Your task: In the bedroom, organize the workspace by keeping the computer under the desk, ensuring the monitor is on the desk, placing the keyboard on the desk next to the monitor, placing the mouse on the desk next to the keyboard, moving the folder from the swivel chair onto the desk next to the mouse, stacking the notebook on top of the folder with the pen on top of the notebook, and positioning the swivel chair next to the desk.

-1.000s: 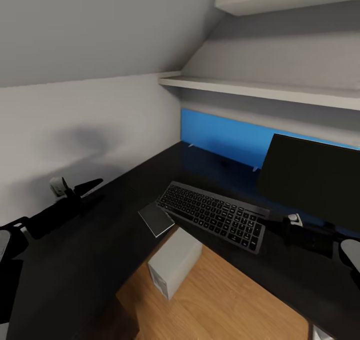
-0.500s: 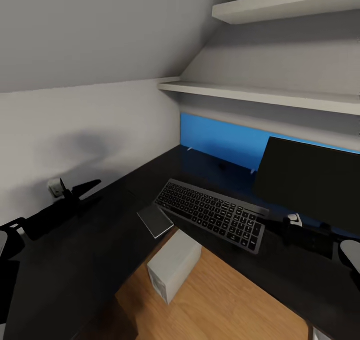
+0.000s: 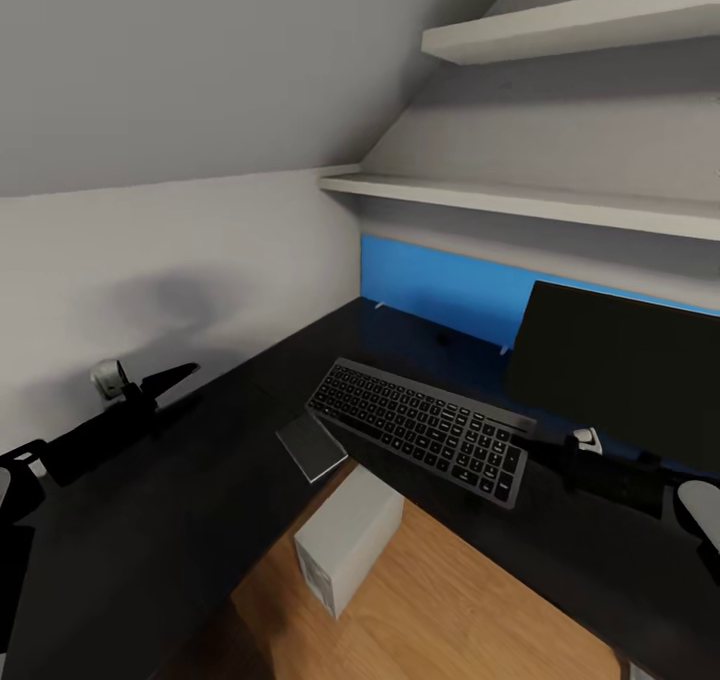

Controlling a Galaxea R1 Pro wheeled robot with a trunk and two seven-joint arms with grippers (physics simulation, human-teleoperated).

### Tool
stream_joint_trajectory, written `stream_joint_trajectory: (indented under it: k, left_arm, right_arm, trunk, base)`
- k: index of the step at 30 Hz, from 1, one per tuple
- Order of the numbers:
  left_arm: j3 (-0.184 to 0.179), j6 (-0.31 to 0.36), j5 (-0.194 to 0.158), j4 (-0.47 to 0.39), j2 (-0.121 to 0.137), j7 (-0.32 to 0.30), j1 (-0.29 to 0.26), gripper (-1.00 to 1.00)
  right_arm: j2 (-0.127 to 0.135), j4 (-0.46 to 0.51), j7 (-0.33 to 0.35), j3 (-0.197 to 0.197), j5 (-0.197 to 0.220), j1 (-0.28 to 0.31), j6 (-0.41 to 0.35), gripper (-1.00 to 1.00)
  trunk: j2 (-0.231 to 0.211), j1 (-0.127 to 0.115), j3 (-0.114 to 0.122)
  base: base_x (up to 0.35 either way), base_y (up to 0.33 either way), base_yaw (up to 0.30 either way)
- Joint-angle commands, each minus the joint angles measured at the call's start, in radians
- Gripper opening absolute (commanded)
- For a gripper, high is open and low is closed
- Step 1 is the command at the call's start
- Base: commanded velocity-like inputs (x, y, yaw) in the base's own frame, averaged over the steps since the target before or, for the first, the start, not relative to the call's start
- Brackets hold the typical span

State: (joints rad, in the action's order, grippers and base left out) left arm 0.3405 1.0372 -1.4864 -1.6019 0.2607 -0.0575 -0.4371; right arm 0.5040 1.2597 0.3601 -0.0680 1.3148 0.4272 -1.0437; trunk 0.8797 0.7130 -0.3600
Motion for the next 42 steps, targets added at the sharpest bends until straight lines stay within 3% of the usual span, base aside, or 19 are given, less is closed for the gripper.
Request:
stream_joint_trajectory:
  k: [1,8,25,36,39,42]
  left_arm:
    - [0.005,0.004,0.006,0.000,0.000,-0.006,0.001,1.00]
    - [0.032,0.004,0.006,0.000,0.000,-0.007,0.008,1.00]
    - [0.042,0.004,0.007,0.001,0.002,0.002,0.015,1.00]
    - [0.046,0.004,0.005,0.012,0.011,0.017,0.018,1.00]
    - [0.072,0.008,0.023,0.013,0.018,0.022,0.019,1.00]
    - [0.086,0.010,0.065,0.012,0.026,0.023,0.021,1.00]
  right_arm:
    - [0.000,0.000,0.010,-0.001,-0.010,0.001,-0.003,-1.00]
    - [0.004,-0.002,0.010,-0.001,-0.011,0.001,-0.003,-1.00]
    - [0.010,-0.096,0.009,-0.001,-0.013,0.001,-0.003,-1.00]
    - [0.012,-0.158,0.009,-0.003,-0.063,0.001,-0.003,-1.00]
    - [0.015,-0.203,0.011,-0.004,-0.071,0.001,-0.003,-1.00]
    - [0.042,-0.256,0.058,0.000,-0.074,0.001,-0.003,-1.00]
  trunk:
    - [0.001,0.000,0.001]
    - [0.001,0.000,0.012]
    - [0.001,0.000,0.040]
    - [0.001,0.000,0.052]
    - [0.001,0.000,0.053]
    - [0.001,0.000,0.053]
  base:
    - [0.000,0.000,0.000]
    - [-0.013,-0.021,0.000]
    - [-0.120,-0.210,-0.034]
    - [-0.003,-0.004,-0.101]
    - [0.000,0.000,-0.221]
    - [0.000,0.000,-0.267]
